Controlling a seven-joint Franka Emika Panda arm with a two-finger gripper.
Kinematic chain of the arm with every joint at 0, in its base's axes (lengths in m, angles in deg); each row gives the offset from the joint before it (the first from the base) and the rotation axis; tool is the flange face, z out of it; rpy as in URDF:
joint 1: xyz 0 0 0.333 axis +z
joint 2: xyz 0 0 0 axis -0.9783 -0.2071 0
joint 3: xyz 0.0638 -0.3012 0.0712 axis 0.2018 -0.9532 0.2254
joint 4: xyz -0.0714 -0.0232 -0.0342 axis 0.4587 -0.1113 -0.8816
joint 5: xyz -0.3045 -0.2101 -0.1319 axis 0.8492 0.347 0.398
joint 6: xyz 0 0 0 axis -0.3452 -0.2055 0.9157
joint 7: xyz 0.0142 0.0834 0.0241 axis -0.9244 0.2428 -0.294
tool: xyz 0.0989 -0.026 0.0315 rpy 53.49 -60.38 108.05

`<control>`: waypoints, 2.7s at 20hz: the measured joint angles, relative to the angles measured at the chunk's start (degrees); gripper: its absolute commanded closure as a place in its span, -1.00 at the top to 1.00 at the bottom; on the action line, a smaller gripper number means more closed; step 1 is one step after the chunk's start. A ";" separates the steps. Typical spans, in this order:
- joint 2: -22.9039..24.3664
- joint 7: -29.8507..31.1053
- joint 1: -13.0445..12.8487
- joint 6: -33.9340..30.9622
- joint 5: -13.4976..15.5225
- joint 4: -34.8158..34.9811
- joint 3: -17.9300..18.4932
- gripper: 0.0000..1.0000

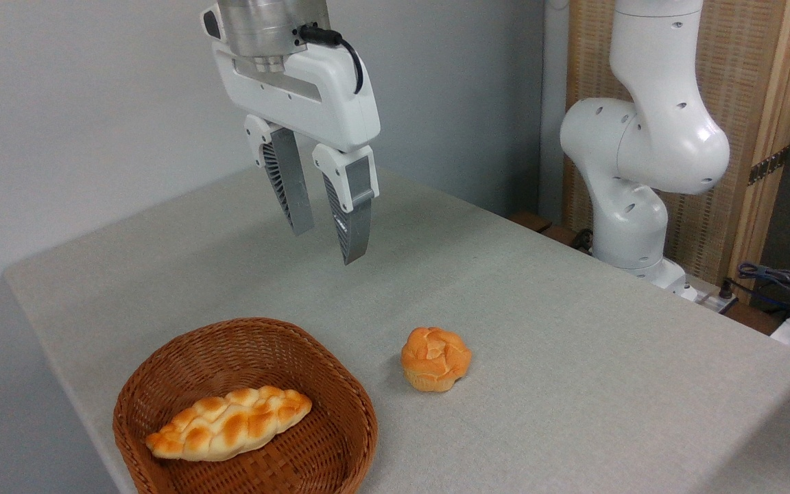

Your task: Put bread into the basket

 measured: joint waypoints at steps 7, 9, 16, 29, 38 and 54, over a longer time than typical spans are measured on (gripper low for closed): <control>2.04 -7.01 0.05 1.12 -0.02 5.29 2.36 1.00; 4.27 -9.13 0.05 3.80 -0.02 9.99 2.80 1.00; 9.65 -15.39 0.02 14.60 -6.02 27.84 2.84 1.00; 9.73 -15.42 -0.57 22.66 -6.13 38.61 2.68 -0.38; 9.76 -15.42 -0.64 22.69 -6.12 39.24 2.68 -0.47; 9.72 -15.41 -0.67 9.18 -2.05 25.20 2.73 -0.39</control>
